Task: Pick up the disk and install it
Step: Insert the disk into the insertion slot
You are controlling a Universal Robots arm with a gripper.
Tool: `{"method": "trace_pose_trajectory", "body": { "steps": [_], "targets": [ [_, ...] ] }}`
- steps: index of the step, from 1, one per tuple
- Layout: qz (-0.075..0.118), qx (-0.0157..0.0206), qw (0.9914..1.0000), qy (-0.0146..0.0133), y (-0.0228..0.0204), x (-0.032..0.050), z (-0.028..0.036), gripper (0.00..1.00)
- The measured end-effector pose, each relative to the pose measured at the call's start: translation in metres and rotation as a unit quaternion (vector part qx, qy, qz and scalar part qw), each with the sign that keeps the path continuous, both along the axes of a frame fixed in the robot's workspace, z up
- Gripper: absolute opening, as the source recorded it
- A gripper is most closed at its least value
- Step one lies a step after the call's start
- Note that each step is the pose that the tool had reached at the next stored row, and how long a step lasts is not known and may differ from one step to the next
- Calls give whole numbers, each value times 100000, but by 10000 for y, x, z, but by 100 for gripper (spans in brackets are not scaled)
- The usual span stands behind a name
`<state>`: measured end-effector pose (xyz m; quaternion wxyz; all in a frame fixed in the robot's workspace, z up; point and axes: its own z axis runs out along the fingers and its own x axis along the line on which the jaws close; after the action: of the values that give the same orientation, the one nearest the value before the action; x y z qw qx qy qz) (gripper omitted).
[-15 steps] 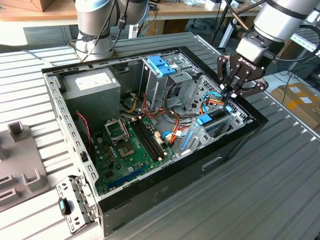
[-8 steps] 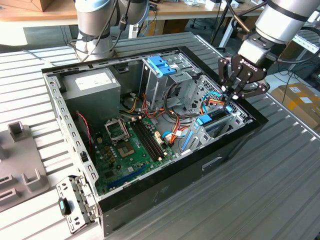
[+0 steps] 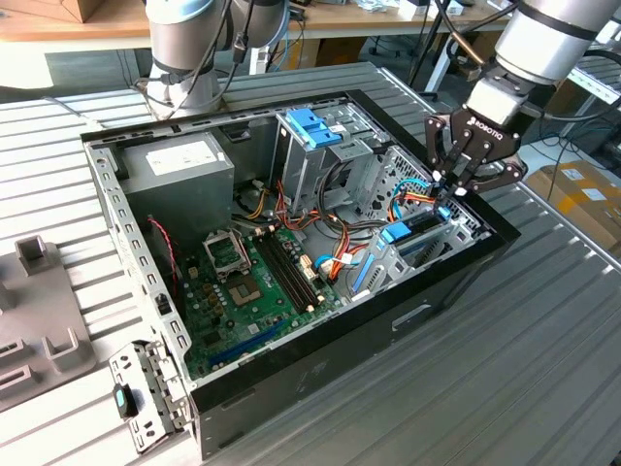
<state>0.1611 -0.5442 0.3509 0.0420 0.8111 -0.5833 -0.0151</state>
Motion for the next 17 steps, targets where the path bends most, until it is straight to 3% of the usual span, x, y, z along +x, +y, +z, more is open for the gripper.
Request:
{"method": "trace_pose_trajectory", "body": {
  "steps": [2, 4, 6, 8, 10, 17],
  "targets": [
    [1021, -467, 99994, -1, 11, -1, -3, 24],
    [1438, -466, 99989, 1, 61, 0, -8, 24],
    [1796, -490, 99983, 7, 69, 0, -12, 24],
    [3603, -1118, 99929, 53, 69, 3, -23, 24],
    [4625, -1406, 99883, 70, 69, 8, -28, 24],
    [4656, -1421, 99881, 72, 81, 8, -53, 24]
  ]
}}
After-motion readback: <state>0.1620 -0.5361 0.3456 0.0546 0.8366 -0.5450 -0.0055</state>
